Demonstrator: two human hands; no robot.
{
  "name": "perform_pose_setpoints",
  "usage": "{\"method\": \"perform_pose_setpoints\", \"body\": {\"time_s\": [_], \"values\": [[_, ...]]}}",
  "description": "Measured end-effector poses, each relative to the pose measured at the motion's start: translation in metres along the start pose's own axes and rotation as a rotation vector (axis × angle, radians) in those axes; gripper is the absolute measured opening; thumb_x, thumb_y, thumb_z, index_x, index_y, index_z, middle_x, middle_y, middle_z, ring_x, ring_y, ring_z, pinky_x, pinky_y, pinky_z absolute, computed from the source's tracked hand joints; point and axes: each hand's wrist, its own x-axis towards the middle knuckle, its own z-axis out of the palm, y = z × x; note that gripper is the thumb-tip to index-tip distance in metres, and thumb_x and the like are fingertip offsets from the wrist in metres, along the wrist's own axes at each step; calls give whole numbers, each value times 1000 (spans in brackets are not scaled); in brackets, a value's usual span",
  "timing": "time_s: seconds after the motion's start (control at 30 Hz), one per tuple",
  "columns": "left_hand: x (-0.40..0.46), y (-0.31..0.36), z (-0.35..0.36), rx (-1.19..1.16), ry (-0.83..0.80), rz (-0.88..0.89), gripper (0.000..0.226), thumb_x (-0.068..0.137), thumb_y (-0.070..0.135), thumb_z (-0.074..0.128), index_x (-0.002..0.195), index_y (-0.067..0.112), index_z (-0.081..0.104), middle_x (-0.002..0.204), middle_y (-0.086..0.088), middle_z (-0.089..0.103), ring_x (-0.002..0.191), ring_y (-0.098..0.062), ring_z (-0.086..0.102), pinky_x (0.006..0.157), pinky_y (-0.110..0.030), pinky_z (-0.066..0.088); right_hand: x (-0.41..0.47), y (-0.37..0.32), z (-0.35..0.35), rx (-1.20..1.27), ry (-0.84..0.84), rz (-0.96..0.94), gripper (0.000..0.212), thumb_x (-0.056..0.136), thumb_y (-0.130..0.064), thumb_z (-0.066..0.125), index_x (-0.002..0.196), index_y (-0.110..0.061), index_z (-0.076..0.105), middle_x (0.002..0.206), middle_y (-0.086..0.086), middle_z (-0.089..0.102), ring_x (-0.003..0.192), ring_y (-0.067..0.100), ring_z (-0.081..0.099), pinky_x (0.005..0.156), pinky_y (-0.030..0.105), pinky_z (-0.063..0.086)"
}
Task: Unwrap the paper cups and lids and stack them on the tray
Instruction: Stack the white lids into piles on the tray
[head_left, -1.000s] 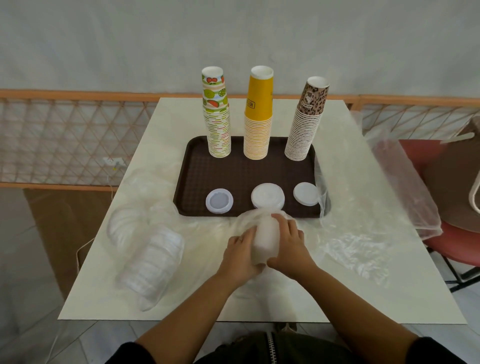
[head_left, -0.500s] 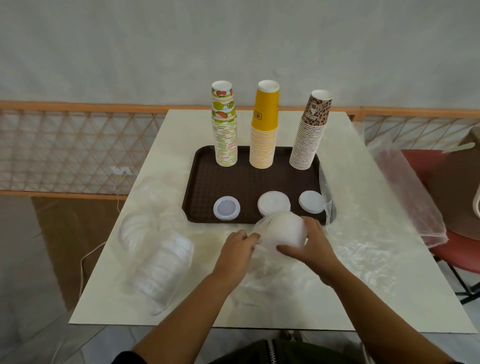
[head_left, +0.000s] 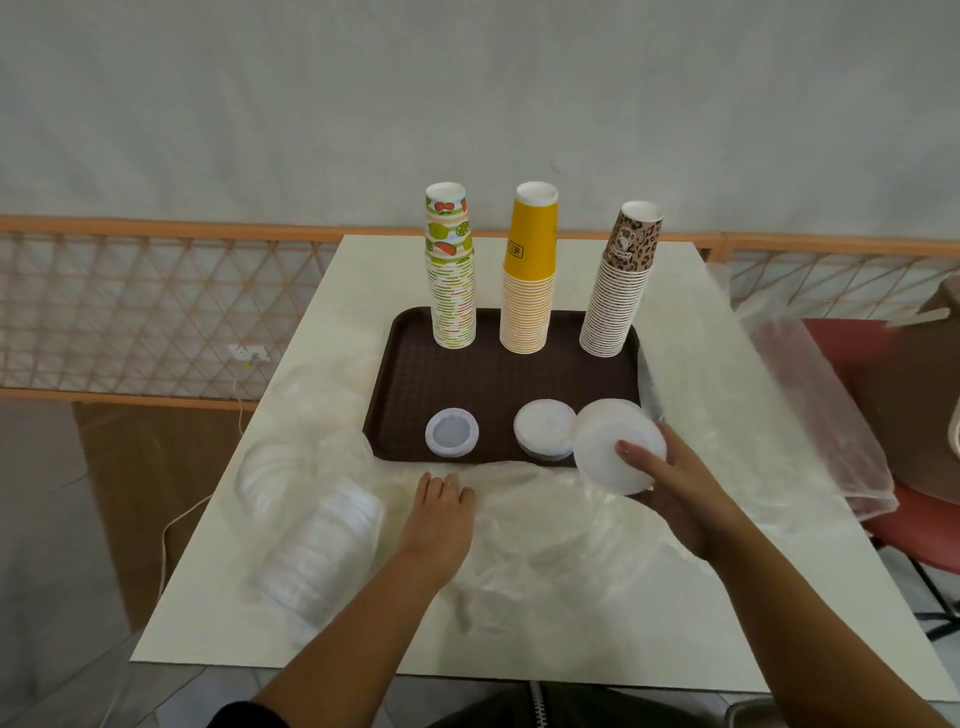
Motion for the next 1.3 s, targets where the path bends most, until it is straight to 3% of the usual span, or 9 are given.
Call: {"method": "perform_pose_setpoints", "body": {"time_s": [0.13,0.23,0.3,0.37,0.53,0.7,0.9,1.03,1.3], "values": [[1,2,-23,-147,-124,-10,59,88,29,52,139,9,29,147,-14,24,136,-32,20,118,-43,7,9,-17,-1,206,-109,92,77,54,-41,86,122,-23,54,128,10,56,116,29,56,75,32,58],[3,4,-58,-467,168,5,61,86,42,60,136,19,35,139,-2,33,129,-19,29,115,-37,12,16,-24,8,381,-147,156,71,54,-36,89,115,-25,53,128,12,56,113,30,58,76,38,59],[5,4,-83,-878,272,33,65,83,34,69,137,25,34,137,6,39,122,-6,33,112,-32,24,19,-28,14,472,-188,213,95,31,-36,96,115,-27,52,123,12,57,108,33,60,71,41,59],[5,3,-100,-1301,115,168,78,80,22,74,141,34,27,138,15,39,124,1,35,103,-22,30,21,-31,20,564,-276,259,103,22,-34,97,116,-26,53,116,14,59,101,35,64,65,42,59],[7,15,-105,-1626,28,366,77,75,6,75,133,40,36,129,21,43,123,-7,44,91,-30,52,27,-27,38,660,-425,398,103,29,-33,97,120,-18,52,106,21,64,91,37,68,63,44,60],[12,21,-97,-1620,140,214,67,77,10,75,126,36,36,123,18,41,117,-10,43,86,-27,54,40,-29,41,377,-388,449,66,70,-50,59,128,-24,46,124,17,56,103,32,64,67,42,59],[21,12,-91,-1397,216,52,67,69,28,83,115,46,38,124,15,43,117,-13,44,89,-26,53,50,-24,51,209,-275,97,33,91,-30,53,123,-39,52,132,0,53,116,29,55,78,40,57],[27,12,-85,-1208,214,-31,70,63,38,85,110,56,35,124,13,37,119,-12,39,97,-41,49,53,-19,52,316,-320,274,54,72,-50,54,124,-35,51,130,7,51,114,31,55,72,43,57],[33,3,-87,-1059,281,-37,79,61,35,87,124,40,40,128,10,42,119,-14,42,97,-39,50,60,-4,56,457,-389,409,69,72,-21,74,134,-24,44,131,19,51,106,34,61,73,42,58]]}}
